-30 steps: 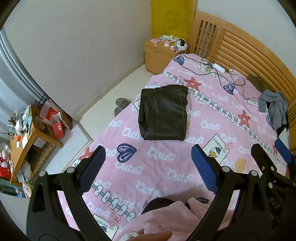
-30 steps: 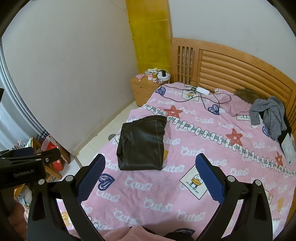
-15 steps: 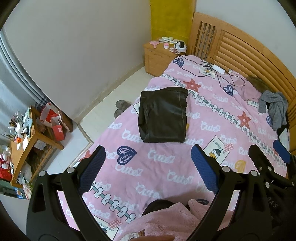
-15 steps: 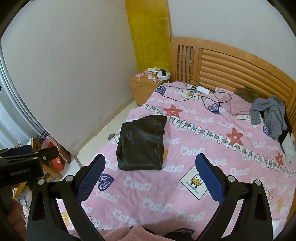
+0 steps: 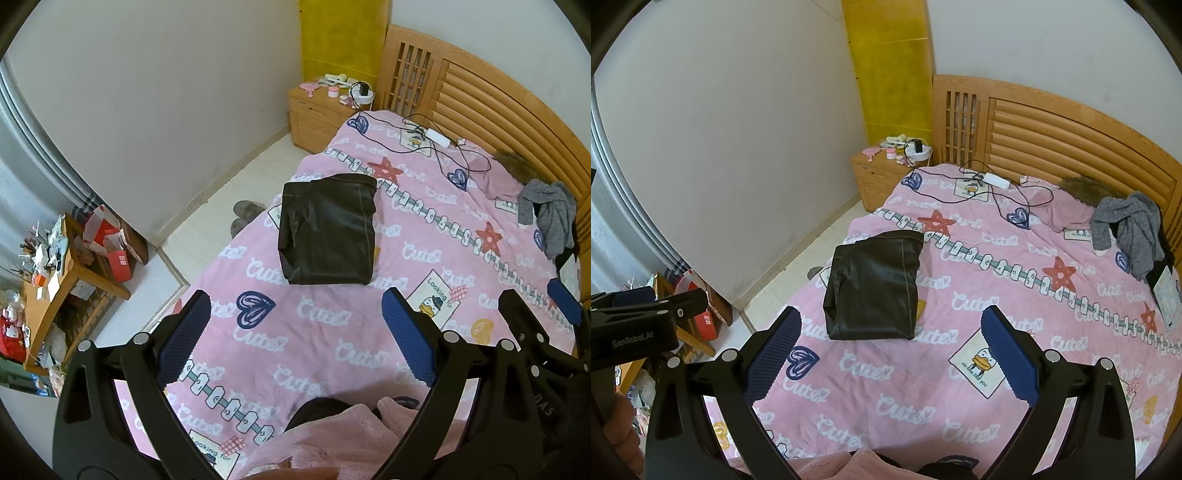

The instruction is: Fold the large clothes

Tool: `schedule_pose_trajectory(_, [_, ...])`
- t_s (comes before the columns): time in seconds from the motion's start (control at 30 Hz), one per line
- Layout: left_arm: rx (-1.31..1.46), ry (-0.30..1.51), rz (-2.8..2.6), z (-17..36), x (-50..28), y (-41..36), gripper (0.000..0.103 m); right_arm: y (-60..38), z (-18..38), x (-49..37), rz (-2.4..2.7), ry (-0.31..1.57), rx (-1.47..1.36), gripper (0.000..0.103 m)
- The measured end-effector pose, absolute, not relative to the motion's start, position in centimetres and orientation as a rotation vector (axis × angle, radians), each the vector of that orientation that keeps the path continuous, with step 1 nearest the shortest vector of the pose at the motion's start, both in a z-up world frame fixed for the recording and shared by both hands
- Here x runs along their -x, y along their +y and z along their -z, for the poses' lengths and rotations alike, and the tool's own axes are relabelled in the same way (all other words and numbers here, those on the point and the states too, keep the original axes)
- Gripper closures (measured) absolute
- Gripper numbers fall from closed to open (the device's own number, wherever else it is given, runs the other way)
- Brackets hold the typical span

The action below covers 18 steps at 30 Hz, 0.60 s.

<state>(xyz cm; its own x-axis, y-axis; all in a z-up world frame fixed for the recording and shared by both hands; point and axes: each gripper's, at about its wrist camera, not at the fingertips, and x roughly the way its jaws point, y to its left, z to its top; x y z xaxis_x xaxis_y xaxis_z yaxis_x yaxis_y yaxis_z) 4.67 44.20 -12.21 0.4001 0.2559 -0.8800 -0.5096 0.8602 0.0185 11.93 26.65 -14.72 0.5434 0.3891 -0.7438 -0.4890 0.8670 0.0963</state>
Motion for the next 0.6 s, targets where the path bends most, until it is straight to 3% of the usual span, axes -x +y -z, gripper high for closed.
schedule_pose_trajectory(0.6, [0.272,1.051,-0.495,12.06,-4.07,44.82,0.011,26.82,14.96,-12.13,-0.525,0.854,0.125,0.008])
